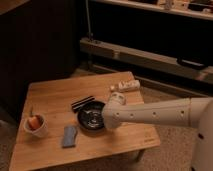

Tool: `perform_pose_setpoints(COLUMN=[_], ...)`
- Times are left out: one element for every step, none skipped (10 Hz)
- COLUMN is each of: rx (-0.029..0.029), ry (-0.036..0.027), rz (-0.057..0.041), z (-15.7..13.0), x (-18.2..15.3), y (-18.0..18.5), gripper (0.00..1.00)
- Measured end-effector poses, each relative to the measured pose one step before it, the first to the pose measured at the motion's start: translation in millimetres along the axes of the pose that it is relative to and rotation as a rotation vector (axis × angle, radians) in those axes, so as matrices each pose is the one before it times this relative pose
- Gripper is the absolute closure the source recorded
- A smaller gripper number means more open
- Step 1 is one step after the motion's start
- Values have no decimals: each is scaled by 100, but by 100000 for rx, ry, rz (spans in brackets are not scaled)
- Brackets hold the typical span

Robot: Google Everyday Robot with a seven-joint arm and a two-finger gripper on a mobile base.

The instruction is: Push the ceramic bowl across the table

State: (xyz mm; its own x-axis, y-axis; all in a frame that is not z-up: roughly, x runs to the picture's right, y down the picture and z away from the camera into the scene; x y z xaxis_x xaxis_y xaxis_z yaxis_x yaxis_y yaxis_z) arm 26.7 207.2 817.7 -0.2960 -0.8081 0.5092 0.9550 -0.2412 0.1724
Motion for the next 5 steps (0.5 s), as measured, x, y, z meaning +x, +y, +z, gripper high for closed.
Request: perform_pose_setpoints(rx=[-150,-33,72,152,226], ry=[388,450,404,519,631], rz=[310,-482,-578,-334,-314], z=[-37,-68,-67,-115,-188], x=[384,478,489,443,502], y=[85,-201,-261,-184,-182], gripper=[100,100,100,100,100])
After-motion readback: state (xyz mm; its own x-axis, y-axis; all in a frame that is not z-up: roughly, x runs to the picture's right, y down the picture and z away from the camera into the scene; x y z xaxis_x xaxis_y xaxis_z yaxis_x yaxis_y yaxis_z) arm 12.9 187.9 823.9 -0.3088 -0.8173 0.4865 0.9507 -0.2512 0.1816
